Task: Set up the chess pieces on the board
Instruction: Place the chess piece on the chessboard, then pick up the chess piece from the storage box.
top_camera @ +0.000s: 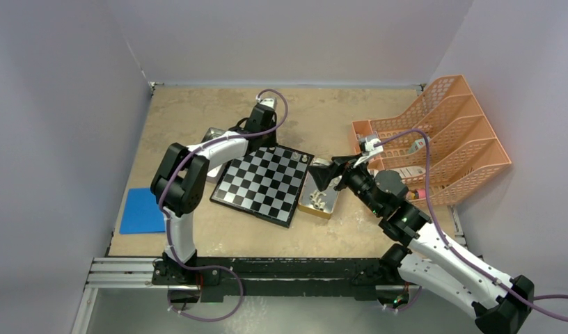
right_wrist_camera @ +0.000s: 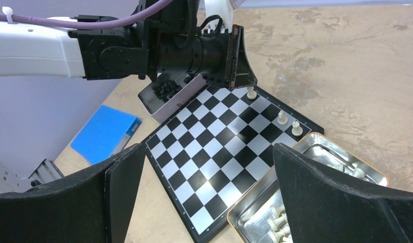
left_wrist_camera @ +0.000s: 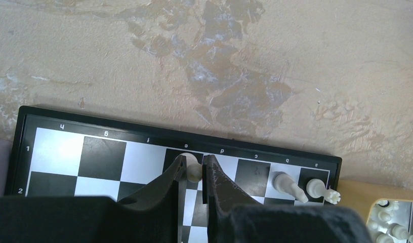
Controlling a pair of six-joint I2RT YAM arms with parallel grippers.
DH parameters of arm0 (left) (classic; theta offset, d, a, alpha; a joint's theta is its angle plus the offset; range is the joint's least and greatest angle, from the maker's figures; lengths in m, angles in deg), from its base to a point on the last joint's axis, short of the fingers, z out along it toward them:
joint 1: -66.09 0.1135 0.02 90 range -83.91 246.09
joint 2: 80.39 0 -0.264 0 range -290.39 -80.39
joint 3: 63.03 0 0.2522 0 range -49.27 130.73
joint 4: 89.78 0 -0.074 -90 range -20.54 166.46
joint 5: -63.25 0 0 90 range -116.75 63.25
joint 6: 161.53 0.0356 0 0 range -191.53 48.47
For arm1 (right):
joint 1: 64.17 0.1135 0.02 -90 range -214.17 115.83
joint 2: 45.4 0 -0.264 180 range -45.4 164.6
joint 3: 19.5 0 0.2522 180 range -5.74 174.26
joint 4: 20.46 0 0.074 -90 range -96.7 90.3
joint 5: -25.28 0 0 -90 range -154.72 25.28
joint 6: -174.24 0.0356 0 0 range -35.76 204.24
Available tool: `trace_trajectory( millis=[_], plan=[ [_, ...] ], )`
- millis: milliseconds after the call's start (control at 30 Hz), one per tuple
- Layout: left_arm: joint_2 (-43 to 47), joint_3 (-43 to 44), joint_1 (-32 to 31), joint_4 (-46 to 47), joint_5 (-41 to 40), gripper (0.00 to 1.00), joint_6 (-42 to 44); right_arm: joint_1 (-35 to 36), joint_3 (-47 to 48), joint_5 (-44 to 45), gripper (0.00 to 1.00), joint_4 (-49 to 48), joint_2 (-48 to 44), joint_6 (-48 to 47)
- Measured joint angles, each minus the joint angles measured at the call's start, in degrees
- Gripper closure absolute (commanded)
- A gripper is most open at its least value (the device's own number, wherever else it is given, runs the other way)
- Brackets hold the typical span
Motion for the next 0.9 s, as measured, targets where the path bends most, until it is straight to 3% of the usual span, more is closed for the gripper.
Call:
trace_trajectory(
  millis=[267, 600, 900],
  plan=[
    [0.1, -0.4, 0.0, -1.8, -0.1, 0.69, -0.1, 0.0, 0.0, 0.0, 0.01, 0.0, 0.0, 0.0],
    [1.2, 1.4, 0.0, -10.1, 0.1, 0.54, -0.1, 0.0, 0.0, -0.7, 0.01, -0.4, 2.4, 0.3],
    [18.8, 4.6, 0.0, -15.4, 4.5, 0.33, 1.3, 0.0, 2.1, 3.6, 0.02, 0.4, 12.4, 3.0]
  ],
)
